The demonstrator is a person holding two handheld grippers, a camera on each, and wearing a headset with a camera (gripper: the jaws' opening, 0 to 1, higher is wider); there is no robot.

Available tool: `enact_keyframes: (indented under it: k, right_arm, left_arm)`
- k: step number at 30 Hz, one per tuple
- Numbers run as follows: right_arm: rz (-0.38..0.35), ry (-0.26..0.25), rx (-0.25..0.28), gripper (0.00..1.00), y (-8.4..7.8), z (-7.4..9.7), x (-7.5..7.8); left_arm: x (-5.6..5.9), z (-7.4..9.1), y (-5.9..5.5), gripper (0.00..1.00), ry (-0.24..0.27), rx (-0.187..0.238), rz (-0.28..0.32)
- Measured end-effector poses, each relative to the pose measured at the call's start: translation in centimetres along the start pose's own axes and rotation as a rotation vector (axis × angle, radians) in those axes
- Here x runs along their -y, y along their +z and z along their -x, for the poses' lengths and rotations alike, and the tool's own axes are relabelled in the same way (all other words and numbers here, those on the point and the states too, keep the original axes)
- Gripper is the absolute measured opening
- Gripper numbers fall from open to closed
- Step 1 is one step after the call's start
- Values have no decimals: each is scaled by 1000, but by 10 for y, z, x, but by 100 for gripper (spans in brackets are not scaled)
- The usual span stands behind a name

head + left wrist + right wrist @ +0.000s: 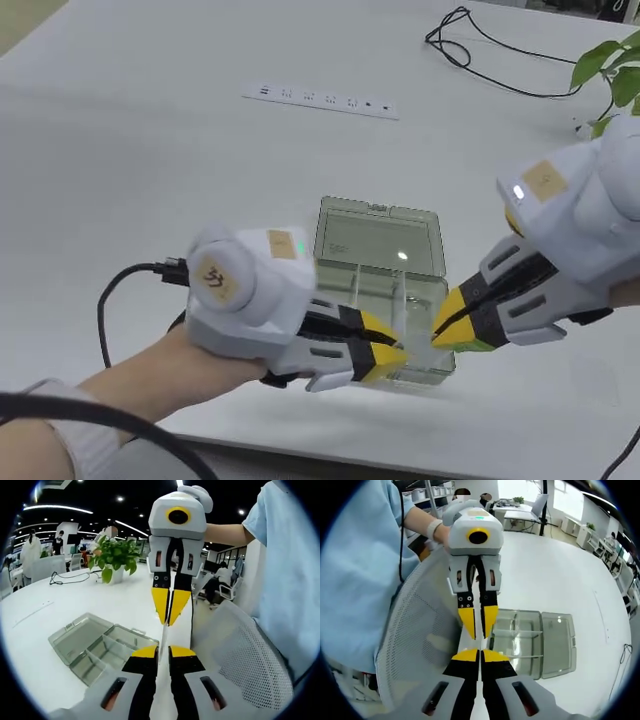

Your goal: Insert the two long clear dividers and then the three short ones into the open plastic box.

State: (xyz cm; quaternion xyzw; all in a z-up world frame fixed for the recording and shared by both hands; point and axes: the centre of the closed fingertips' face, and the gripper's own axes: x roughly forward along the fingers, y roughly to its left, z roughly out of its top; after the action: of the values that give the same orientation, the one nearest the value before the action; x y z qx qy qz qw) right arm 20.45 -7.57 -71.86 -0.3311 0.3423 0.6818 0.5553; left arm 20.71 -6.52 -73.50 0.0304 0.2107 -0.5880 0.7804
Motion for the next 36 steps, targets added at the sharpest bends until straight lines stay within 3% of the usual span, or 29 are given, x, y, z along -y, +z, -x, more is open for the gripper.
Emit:
enact_keyframes:
  k: [6,10,17,21,36]
  right_arm:
    - [-33,-50,2,2,-4,3,26]
    - [-43,-64,-13,2,-6,1,35]
    - [-60,-84,-21,2,-8,-6,52]
    - [-63,-86,-27,2,-9,-9,59]
    - [-55,-98,-37,2,-9,-17,73]
  left_arm:
    - [-17,18,-10,21,90,7,42]
    - [-27,28,-17,34,149,2,63]
    - [-48,44,-31,69,278,-21,104]
    - [-53,50,-36,84,313,-25,120]
    - [-49,52,-44,82,322,-26,153]
